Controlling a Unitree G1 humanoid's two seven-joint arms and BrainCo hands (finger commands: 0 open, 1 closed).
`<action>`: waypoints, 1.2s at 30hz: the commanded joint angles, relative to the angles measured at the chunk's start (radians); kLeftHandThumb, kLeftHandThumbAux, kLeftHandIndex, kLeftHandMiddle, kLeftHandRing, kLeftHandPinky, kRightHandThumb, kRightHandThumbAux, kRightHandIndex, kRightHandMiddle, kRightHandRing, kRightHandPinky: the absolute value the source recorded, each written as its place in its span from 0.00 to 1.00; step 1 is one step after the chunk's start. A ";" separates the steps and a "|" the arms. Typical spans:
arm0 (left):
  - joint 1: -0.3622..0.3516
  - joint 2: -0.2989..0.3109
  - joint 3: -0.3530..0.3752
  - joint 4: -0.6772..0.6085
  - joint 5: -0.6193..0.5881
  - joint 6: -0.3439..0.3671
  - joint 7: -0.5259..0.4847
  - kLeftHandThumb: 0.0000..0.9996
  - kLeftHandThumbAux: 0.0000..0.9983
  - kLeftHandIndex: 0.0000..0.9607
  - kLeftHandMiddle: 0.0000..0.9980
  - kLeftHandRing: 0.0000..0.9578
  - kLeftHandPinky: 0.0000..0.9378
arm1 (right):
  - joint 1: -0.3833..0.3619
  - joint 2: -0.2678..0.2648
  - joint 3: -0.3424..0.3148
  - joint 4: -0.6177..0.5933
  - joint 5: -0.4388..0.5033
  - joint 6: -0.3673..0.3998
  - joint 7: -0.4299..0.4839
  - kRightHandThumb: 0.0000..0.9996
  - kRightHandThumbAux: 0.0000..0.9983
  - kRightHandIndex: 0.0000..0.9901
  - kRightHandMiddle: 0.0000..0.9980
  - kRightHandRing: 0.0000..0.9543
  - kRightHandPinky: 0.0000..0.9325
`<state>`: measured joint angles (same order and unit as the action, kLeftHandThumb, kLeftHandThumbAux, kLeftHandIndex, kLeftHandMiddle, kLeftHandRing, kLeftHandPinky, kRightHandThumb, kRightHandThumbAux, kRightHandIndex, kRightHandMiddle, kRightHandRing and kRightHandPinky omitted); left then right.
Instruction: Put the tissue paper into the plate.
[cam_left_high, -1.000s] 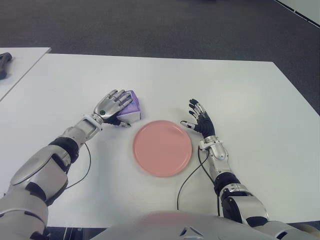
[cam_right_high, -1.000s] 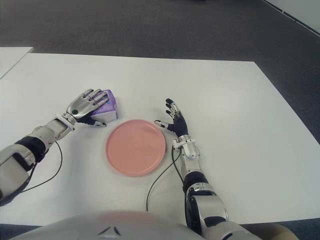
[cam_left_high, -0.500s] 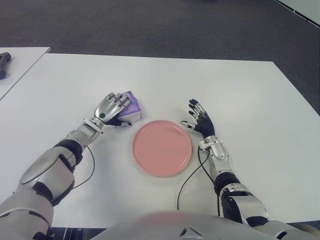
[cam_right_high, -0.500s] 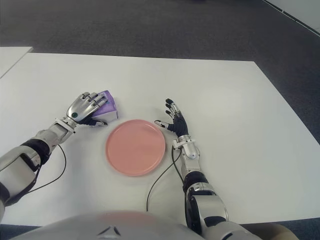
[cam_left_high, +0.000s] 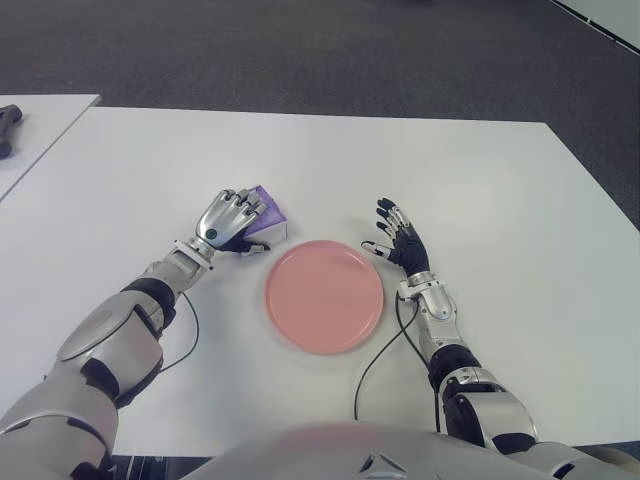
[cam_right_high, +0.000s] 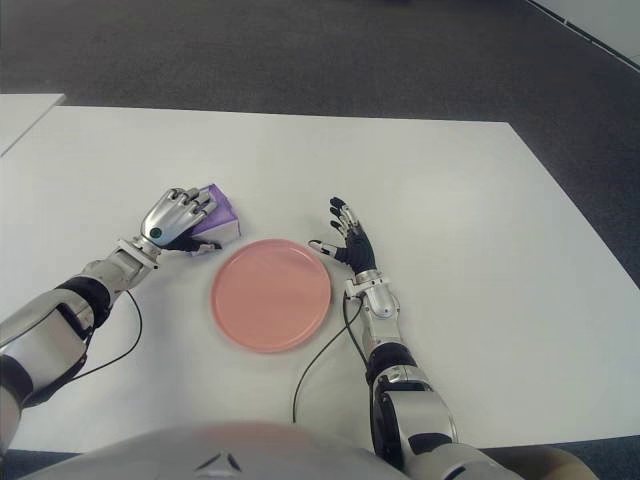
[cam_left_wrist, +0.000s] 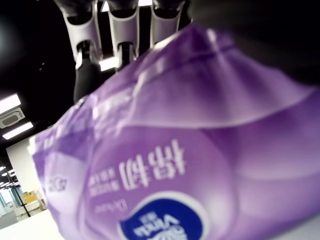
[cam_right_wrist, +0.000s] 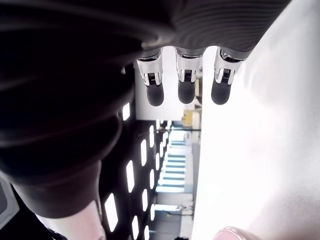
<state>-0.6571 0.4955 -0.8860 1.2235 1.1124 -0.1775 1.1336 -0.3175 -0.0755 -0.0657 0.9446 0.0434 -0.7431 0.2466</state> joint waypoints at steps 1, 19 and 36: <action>0.048 -0.029 -0.048 0.028 0.031 -0.041 -0.023 0.86 0.67 0.42 0.55 0.87 0.89 | 0.079 -0.008 -0.002 0.063 -0.007 -0.002 0.003 0.00 0.86 0.04 0.00 0.00 0.03; 0.034 -0.028 -0.042 0.025 0.020 -0.056 0.008 0.86 0.66 0.42 0.56 0.88 0.90 | 0.062 0.001 -0.008 0.076 0.002 0.056 -0.014 0.00 0.85 0.03 0.00 0.00 0.03; -0.036 0.037 0.018 -0.073 -0.023 -0.102 0.005 0.86 0.66 0.42 0.56 0.89 0.93 | 0.057 0.002 -0.004 0.076 -0.003 0.004 -0.004 0.00 0.86 0.04 0.00 0.00 0.04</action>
<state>-0.6853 0.5049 -0.8777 1.1820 1.0953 -0.2532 1.1706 -0.3305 -0.0760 -0.0680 0.9556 0.0433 -0.7413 0.2339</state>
